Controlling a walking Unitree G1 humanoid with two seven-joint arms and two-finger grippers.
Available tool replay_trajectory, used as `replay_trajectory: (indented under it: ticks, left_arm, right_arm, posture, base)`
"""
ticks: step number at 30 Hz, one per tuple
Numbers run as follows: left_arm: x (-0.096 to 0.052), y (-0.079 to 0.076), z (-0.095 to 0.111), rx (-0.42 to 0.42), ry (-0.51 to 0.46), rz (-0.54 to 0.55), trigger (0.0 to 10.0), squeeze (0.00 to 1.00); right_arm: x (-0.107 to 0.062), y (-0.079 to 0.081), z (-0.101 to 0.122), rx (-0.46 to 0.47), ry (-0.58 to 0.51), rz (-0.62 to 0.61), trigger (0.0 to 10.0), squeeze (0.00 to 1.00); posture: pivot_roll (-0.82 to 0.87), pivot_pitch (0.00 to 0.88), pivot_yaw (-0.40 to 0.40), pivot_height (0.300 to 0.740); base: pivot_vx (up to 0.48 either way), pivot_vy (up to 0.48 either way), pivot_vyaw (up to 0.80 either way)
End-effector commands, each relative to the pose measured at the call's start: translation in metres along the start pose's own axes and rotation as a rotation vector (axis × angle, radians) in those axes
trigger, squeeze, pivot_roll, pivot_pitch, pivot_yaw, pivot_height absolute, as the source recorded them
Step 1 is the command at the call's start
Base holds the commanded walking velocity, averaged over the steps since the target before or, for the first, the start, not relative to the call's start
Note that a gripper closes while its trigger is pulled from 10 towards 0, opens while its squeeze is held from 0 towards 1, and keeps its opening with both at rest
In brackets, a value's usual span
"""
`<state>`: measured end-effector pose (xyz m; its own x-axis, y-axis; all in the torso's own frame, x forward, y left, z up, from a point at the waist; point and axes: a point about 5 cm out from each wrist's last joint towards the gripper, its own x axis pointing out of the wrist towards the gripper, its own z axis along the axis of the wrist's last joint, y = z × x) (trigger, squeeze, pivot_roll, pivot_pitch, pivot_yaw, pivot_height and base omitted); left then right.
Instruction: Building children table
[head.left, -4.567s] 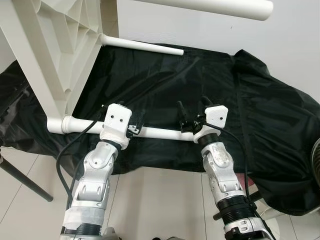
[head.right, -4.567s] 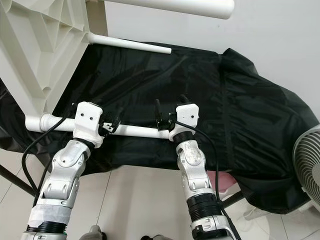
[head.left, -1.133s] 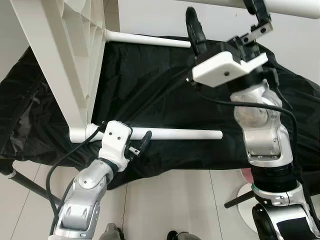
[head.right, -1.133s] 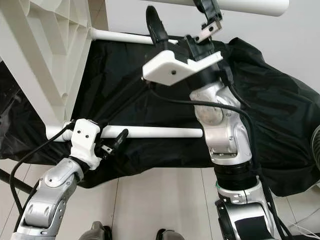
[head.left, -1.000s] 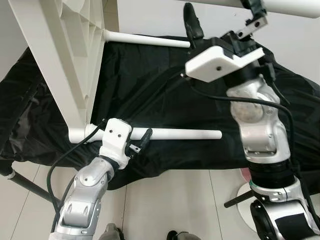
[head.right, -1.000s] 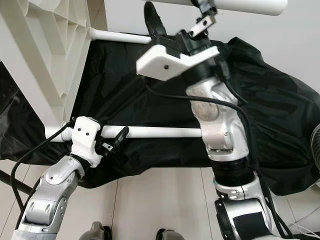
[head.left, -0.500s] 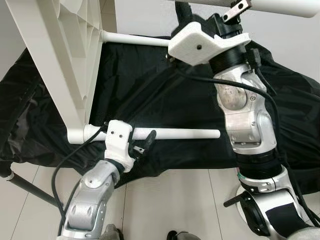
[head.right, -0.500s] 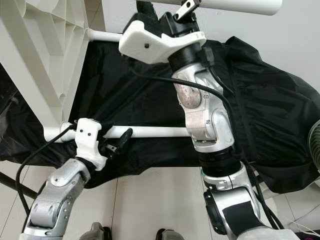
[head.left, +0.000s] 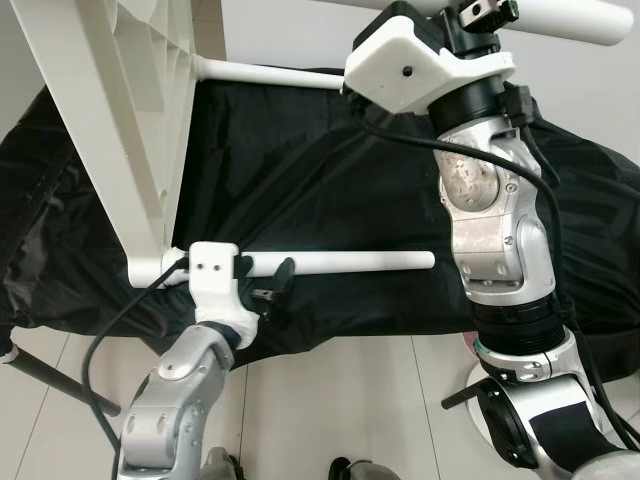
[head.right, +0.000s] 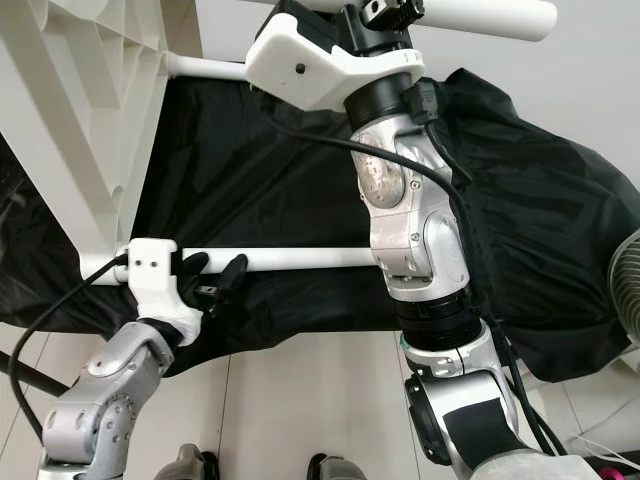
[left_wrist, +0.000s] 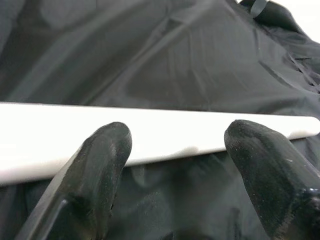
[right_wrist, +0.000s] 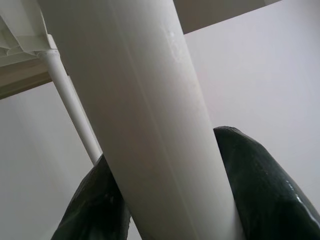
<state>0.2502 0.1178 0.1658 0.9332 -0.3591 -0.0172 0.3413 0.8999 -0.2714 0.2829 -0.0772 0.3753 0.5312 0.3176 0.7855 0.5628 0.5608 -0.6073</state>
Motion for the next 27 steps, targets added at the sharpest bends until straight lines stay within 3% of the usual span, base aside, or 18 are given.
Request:
replay_trajectory:
  ticks: [1, 4, 8, 14, 18, 27]
  left_arm:
    - [-0.005, -0.009, -0.001, -0.066, 0.016, -0.032, 10.0, 0.00]
    - [-0.011, -0.013, -0.004, -0.086, 0.048, -0.046, 10.0, 0.00]
    - [-0.013, -0.006, -0.009, -0.147, 0.084, 0.010, 10.0, 0.00]
    - [-0.005, 0.008, -0.003, -0.226, 0.048, 0.104, 10.0, 0.00]
    - [0.003, 0.018, -0.004, -0.263, 0.038, 0.173, 10.0, 0.00]
    - [0.017, 0.016, -0.006, -0.306, 0.052, 0.214, 10.0, 0.00]
  right_arm:
    - [-0.002, 0.002, -0.001, 0.067, 0.033, -0.001, 0.0, 0.00]
    - [-0.003, 0.001, -0.001, 0.069, 0.033, -0.001, 0.0, 0.00]
    - [-0.003, 0.002, 0.000, 0.075, 0.036, -0.001, 0.0, 0.00]
    - [-0.004, 0.002, 0.004, 0.095, 0.033, -0.001, 0.0, 0.00]
    - [-0.006, -0.003, 0.003, 0.166, 0.066, -0.030, 0.0, 0.00]
    - [-0.012, -0.019, -0.010, 0.153, 0.140, -0.089, 0.0, 0.00]
  posture:
    - [0.05, 0.191, -0.060, 0.740]
    - [0.04, 0.201, -0.056, 0.740]
    - [0.05, 0.204, -0.056, 0.740]
    - [0.04, 0.210, -0.052, 0.740]
    - [0.03, 0.211, -0.048, 0.740]
    - [0.02, 0.217, -0.041, 0.740]
  base:
    - [0.000, 0.000, 0.00]
    - [0.000, 0.000, 0.00]
    - [0.000, 0.000, 0.00]
    - [0.000, 0.000, 0.00]
    - [0.000, 0.000, 0.00]
    - [0.000, 0.000, 0.00]
